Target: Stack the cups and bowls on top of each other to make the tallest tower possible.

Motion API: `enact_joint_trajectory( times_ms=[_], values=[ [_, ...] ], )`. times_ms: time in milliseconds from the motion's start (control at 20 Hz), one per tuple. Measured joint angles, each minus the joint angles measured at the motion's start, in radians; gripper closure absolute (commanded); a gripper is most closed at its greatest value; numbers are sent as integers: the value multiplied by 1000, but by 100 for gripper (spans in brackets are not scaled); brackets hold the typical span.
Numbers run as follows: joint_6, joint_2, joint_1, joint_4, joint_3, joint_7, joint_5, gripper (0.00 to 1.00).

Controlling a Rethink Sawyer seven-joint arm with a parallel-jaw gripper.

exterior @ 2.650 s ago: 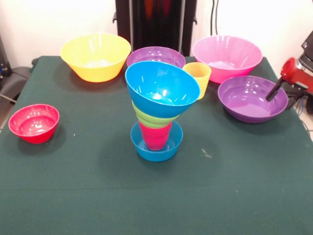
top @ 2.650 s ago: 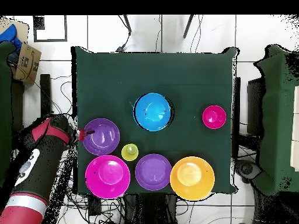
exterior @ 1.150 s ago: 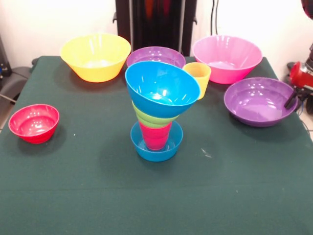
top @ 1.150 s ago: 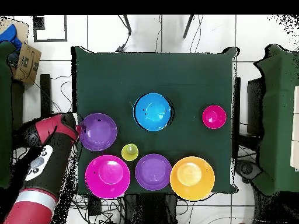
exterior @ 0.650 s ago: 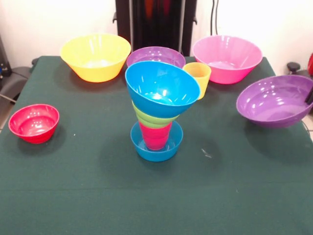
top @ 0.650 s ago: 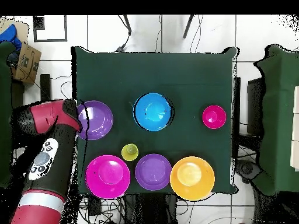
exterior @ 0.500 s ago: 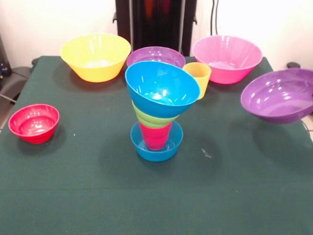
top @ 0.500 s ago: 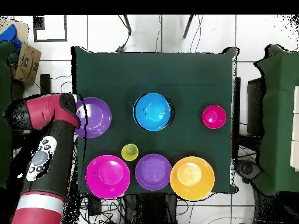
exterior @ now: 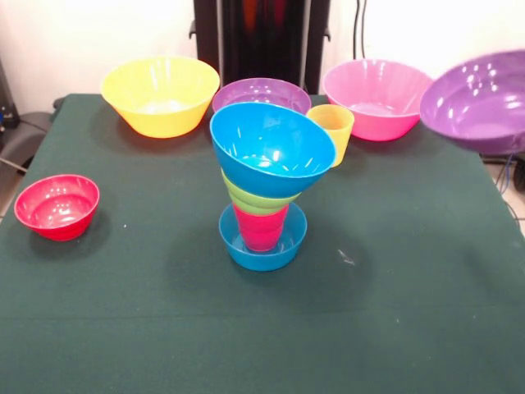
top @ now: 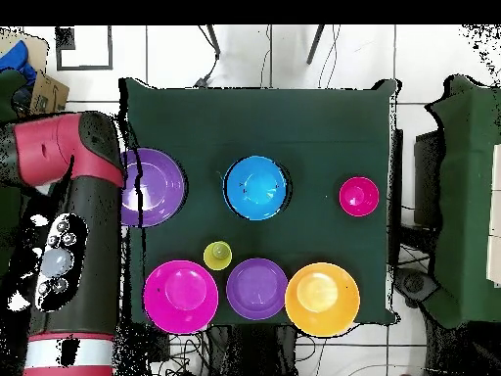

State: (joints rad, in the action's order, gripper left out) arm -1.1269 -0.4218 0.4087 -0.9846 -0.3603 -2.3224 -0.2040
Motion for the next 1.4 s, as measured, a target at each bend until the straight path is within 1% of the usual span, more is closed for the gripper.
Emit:
enact_joint_trajectory(
  times_ms=[200,300,450,500,600,650,700,950,1150,1300,1400],
  values=[
    [-45,-31,-27,29,0,0,9,100],
    [-50,-51,-41,33,0,0,14,100],
    [-48,-103,-73,21,4,3,30,100],
    [-37,-148,-100,-7,10,13,37,100],
    [-28,-170,-114,-24,12,19,40,100],
    [-8,-209,-138,-58,14,32,47,100],
    [2,-229,-152,-77,14,39,52,100],
    [29,-301,-207,-136,14,81,105,100],
    [29,-325,-243,-142,17,117,158,100],
    [39,-332,-274,-142,23,149,197,100],
    [48,-334,-284,-143,24,159,213,100]
  ],
)
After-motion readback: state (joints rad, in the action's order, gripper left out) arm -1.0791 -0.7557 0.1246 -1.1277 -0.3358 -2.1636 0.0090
